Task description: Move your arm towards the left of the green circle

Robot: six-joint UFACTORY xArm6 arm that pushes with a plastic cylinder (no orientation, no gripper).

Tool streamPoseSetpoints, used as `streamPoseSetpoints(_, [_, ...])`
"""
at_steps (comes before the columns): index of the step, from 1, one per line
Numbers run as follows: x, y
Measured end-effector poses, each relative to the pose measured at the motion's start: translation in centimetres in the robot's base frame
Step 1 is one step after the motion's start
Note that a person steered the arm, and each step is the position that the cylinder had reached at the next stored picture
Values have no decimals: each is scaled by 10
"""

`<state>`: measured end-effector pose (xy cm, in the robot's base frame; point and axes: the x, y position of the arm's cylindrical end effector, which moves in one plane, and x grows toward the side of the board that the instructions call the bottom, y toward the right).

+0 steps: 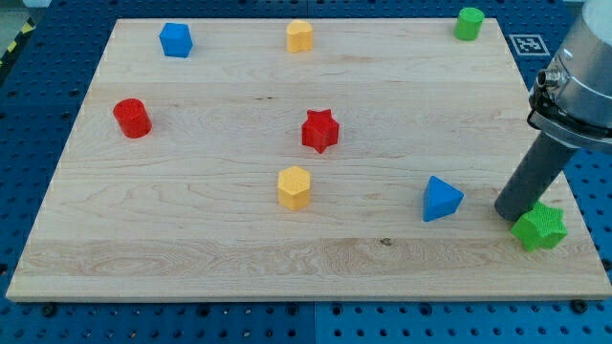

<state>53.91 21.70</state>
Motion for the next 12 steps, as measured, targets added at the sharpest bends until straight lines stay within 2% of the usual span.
streamPoseSetpoints(3, [3,22])
streamPoseSetpoints(5, [-44,-4])
streamPoseSetpoints(7, [-63,-6])
streamPoseSetpoints(8, [-87,-10])
streamPoseSetpoints(10, [-169,-23])
streamPoseSetpoints(12, [-202,-67])
